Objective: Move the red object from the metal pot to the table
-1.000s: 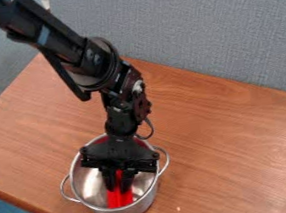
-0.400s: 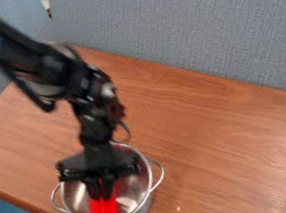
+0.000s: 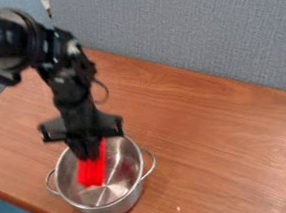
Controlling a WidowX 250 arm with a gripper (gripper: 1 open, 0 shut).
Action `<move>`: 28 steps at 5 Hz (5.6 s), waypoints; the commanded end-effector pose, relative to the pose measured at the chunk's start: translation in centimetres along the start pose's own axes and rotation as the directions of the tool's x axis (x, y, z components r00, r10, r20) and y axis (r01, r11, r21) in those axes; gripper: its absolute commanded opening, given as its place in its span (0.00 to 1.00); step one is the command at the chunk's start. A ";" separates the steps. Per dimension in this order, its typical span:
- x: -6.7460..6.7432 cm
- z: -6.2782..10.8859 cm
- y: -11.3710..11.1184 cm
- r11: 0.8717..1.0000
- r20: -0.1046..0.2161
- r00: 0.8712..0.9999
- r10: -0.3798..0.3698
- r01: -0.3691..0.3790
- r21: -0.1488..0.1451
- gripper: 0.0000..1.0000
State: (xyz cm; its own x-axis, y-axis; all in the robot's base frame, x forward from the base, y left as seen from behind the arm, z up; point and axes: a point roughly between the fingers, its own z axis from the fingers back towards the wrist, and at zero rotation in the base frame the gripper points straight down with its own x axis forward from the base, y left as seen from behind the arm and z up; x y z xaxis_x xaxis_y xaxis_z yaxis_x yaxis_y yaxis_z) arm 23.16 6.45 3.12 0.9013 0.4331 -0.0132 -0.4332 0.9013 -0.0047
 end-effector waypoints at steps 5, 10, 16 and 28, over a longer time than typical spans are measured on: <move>-0.9 -2.9 -0.1 0.887 0.067 0.884 -0.462 0.462 0.007 0.00; -2.3 1.3 -9.2 0.999 0.115 0.993 0.022 -0.026 0.034 0.00; -4.0 10.7 -7.9 0.968 0.159 0.959 -0.234 0.244 -0.048 1.00; -5.5 5.4 -5.6 0.841 0.080 0.843 0.533 -0.538 0.067 1.00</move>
State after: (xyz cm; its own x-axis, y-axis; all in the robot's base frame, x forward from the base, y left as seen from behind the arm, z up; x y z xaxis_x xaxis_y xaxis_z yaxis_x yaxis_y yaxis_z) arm 19.99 -0.96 8.06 0.5231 0.8508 0.0501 -0.8506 0.5174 0.0936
